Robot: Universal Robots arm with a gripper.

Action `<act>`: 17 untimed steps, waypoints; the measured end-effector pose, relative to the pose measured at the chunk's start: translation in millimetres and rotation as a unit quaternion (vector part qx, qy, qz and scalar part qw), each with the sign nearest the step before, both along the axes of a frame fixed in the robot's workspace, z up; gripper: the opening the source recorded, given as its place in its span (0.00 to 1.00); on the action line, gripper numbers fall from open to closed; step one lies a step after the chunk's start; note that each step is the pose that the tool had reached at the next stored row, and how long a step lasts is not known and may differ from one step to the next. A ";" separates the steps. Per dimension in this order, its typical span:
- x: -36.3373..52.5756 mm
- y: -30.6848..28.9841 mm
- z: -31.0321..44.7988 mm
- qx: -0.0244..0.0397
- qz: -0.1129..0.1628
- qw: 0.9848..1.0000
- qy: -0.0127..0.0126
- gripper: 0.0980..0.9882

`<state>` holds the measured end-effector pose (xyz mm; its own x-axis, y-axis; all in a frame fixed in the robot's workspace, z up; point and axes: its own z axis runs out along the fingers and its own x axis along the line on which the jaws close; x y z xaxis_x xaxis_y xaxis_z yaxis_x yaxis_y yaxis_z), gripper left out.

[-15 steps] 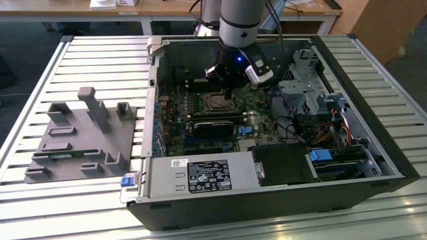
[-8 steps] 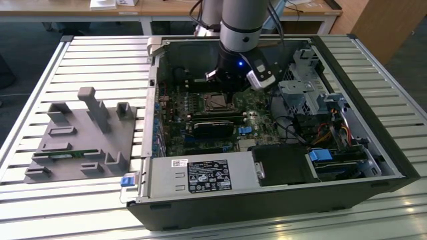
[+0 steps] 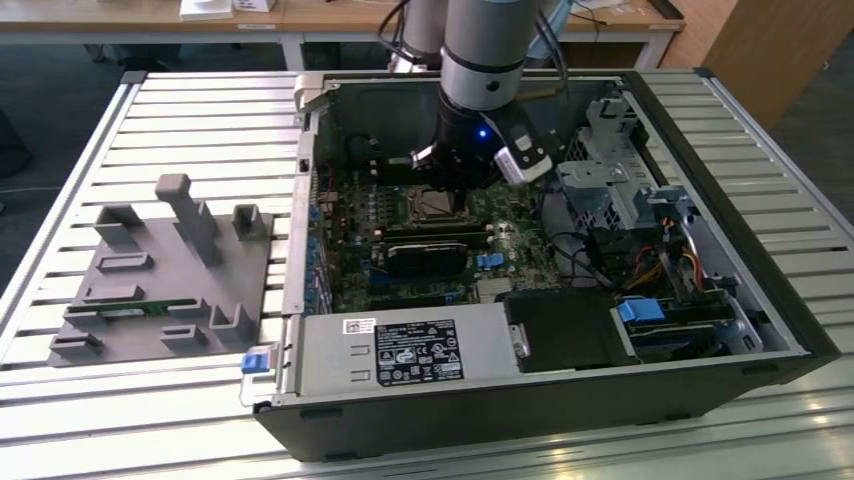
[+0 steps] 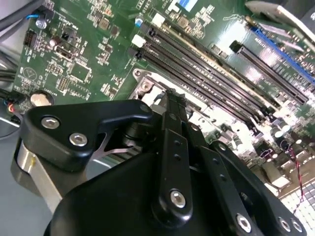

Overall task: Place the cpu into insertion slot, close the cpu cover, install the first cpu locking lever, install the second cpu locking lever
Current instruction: 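Install the second cpu locking lever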

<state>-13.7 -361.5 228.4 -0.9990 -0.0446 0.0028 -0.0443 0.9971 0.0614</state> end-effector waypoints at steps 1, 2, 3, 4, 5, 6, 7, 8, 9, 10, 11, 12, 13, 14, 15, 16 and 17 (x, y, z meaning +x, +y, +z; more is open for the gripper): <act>0.0 -1.1 -0.8 0.000 0.000 1.000 0.000 0.01; 0.0 -2.3 -1.4 0.000 0.000 1.000 0.000 0.01; -0.4 -3.5 -1.9 0.000 -0.001 1.000 0.000 0.01; -2.0 -4.2 -2.2 0.000 -0.001 1.000 0.000 0.01; -4.7 -4.5 -2.3 0.001 -0.001 1.000 0.000 0.01; -7.9 -4.5 -2.5 0.001 -0.001 1.000 0.000 0.01; -11.6 -4.6 -2.5 0.001 -0.001 1.000 0.000 0.01; -15.3 -4.7 -2.6 0.001 -0.001 1.000 0.000 0.01; -18.4 -4.8 -2.6 0.001 -0.001 1.000 0.000 0.01; -20.5 -4.8 -2.8 0.001 -0.001 1.000 0.000 0.01; -21.2 -5.0 -3.2 0.001 -0.001 1.000 0.000 0.01; -21.3 -5.3 -3.6 0.001 -0.001 1.000 0.000 0.01; -21.4 -5.5 -4.4 0.001 -0.001 1.000 0.000 0.01; -21.4 -5.7 -5.5 0.002 -0.001 1.000 0.001 0.01; -21.4 -5.9 -6.5 0.002 -0.001 1.000 0.001 0.01; -21.4 -6.8 -7.2 0.003 -0.001 1.000 0.001 0.01; -21.4 -8.5 -7.7 0.005 -0.001 1.000 0.001 0.01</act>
<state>-35.1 -370.0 220.7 -0.9991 -0.0430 0.0040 -0.0426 0.9966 0.0710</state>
